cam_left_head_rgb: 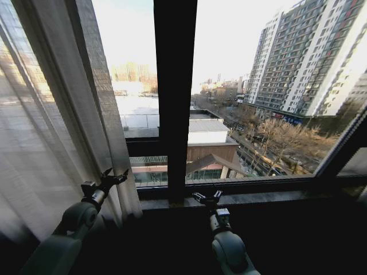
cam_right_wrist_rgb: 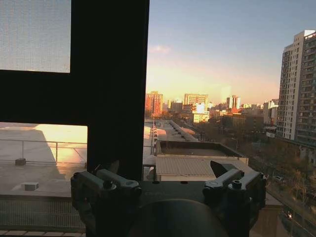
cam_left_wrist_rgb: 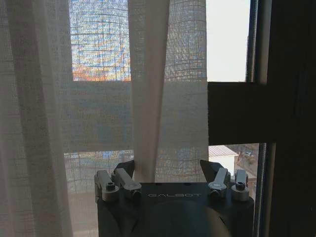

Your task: Open the curtains by pulling them apart, changing their state from closed to fully open.

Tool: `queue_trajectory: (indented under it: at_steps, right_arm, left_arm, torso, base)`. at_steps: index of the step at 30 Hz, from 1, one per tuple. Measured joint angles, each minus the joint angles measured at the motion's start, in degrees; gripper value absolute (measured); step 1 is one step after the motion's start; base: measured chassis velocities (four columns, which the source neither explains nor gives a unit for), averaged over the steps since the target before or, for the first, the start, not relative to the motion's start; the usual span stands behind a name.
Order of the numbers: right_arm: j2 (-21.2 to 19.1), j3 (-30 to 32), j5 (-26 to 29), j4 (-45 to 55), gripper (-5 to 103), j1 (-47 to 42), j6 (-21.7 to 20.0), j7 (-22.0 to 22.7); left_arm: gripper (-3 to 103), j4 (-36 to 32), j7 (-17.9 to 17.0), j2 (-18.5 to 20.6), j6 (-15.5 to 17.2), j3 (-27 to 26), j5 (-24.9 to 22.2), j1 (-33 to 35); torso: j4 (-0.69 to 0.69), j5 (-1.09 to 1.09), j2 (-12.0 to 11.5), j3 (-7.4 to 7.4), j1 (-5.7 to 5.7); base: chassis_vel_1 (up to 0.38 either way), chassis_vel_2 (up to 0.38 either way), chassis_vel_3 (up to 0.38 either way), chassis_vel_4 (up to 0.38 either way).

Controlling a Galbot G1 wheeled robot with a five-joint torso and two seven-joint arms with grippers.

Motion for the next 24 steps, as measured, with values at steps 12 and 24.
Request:
queue_trajectory:
  at_steps: [12, 24]
  right_arm:
    - [-0.10, 0.25, 0.07, -0.13, 100, 0.67, 0.00, 0.07]
    - [0.35, -0.45, 0.77, -1.20, 100, 2.05, -0.27, 0.72]
  left_arm:
    - [36, 2.33, 1.85, 0.47, -0.03, 1.03, -0.20, -1.52]
    - [0, 2.23, 2.25, 1.04, -0.18, 0.73, -0.82, -1.86]
  torso:
    - [0.00, 0.00, 0.00, 0.00, 0.00]
    - [0.00, 0.00, 0.00, 0.00, 0.00]
  base:
    - [0.000, 0.000, 0.000, 0.000]
    - [0.000, 0.000, 0.000, 0.000]
